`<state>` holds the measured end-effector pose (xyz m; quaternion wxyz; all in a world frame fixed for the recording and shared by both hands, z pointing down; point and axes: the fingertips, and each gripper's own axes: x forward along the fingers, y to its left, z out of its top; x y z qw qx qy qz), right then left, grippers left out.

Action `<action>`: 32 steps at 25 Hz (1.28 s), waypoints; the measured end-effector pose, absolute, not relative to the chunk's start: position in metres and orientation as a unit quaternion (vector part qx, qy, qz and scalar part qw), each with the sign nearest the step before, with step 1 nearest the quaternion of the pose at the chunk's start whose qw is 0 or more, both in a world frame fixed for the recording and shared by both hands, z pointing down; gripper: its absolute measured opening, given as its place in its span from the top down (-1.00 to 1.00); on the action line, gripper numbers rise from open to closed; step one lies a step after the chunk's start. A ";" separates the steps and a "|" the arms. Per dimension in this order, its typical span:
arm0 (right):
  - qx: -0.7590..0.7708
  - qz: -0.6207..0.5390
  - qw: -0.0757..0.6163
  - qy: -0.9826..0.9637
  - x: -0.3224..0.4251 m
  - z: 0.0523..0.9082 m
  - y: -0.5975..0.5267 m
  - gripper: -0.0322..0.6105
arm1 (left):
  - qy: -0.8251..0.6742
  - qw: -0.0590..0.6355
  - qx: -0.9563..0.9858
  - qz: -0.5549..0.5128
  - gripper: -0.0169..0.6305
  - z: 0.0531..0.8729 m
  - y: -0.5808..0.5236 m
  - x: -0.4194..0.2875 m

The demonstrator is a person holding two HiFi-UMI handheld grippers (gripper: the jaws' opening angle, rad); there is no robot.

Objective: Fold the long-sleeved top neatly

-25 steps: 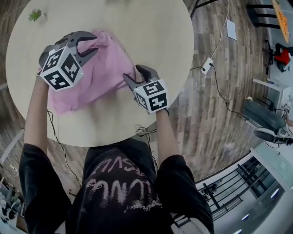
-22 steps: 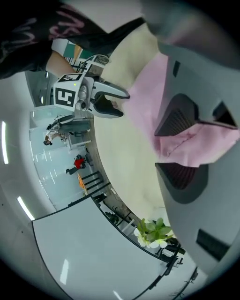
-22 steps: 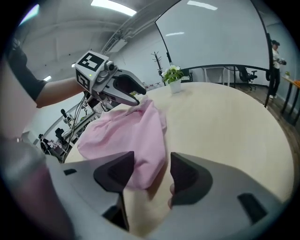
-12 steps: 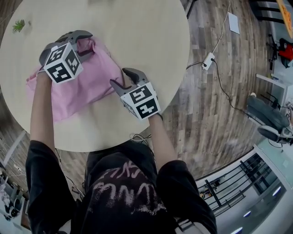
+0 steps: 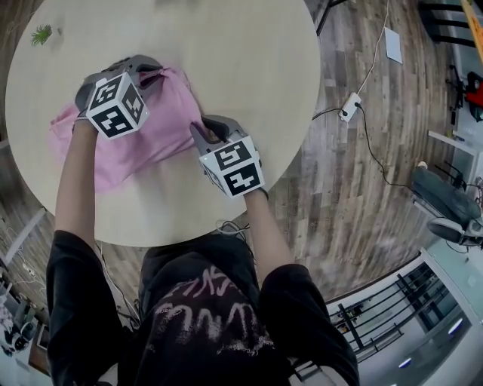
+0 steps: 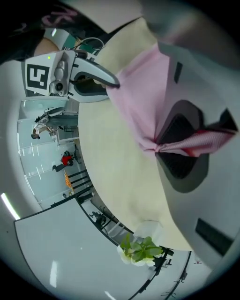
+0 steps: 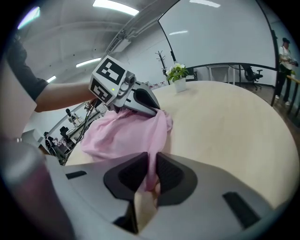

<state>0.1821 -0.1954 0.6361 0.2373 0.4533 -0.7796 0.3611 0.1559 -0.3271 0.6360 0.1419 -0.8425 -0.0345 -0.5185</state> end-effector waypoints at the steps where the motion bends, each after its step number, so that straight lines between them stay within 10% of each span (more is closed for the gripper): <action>1: 0.458 0.359 0.236 -0.778 0.181 0.634 -0.196 0.74 | -0.030 0.147 -0.846 -0.511 0.76 0.632 -0.328 0.155; 32: 0.450 0.206 0.310 -0.812 -0.095 0.524 -0.150 0.82 | 0.043 0.212 -0.888 -0.406 0.74 0.541 -0.284 -0.107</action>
